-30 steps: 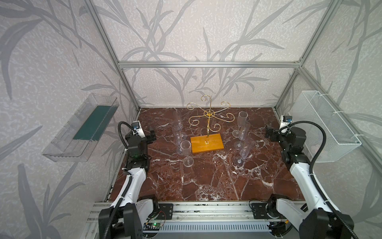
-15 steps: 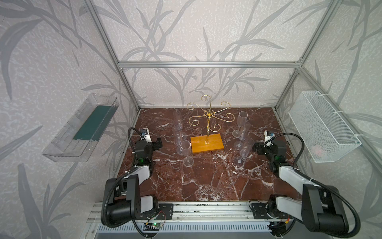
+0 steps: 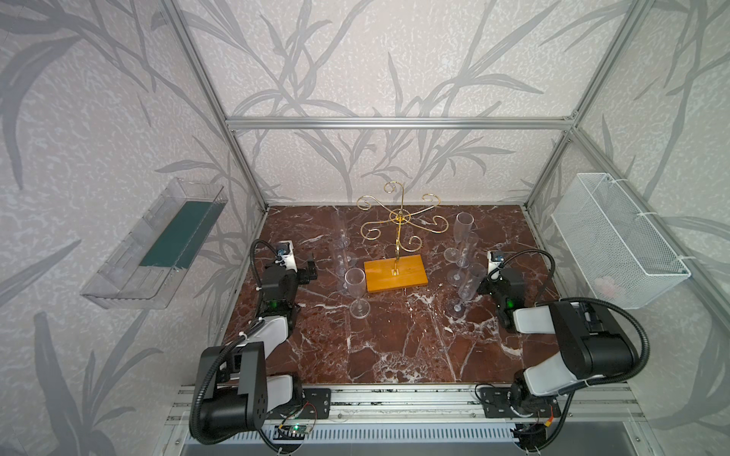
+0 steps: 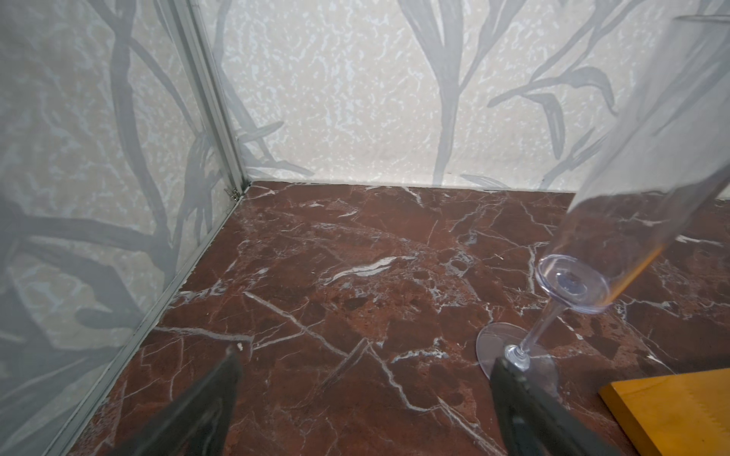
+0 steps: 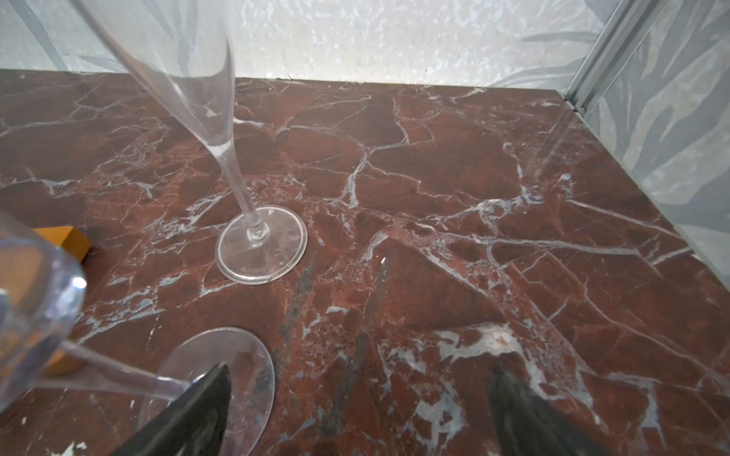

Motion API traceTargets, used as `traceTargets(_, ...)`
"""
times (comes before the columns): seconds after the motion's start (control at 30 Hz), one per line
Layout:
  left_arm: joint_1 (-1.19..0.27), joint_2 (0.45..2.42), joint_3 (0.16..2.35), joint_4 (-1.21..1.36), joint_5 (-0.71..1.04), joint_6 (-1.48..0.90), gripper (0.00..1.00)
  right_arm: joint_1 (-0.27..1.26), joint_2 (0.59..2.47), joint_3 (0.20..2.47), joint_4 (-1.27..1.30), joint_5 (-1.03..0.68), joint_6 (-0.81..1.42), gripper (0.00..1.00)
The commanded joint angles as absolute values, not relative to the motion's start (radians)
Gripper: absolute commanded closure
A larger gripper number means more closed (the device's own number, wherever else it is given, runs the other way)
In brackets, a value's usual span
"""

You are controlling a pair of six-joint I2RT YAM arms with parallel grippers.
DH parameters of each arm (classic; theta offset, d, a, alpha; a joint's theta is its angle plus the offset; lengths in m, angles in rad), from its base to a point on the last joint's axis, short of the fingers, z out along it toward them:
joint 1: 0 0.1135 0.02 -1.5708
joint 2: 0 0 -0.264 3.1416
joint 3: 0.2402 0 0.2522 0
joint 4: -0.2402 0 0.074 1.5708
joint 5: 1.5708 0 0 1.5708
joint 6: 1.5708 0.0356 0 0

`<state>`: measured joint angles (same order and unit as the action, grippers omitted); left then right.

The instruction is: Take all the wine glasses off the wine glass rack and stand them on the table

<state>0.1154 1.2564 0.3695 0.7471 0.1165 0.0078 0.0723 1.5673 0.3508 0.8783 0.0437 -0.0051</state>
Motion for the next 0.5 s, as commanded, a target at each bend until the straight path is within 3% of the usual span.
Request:
traceTargets(0.0,0.110,1.234,0.367,0.722,0.113,0.016,0.01,0.077,1.528,0.378,0.869,0.090,-0.020,0.01)
traceTargets(0.17,0.086,1.217,0.326,0.659,0.067,0.021,0.01,0.078,1.541,0.370,0.907,0.094,-0.023,0.01)
traceTargets(0.33,0.076,1.335,0.262,0.932,0.050,-0.001,0.01,0.078,1.536,0.373,0.894,0.093,-0.023,0.01)
traceTargets(0.47,0.076,1.420,0.307,0.913,0.073,-0.025,0.01,0.078,1.536,0.374,0.893,0.094,-0.024,0.01)
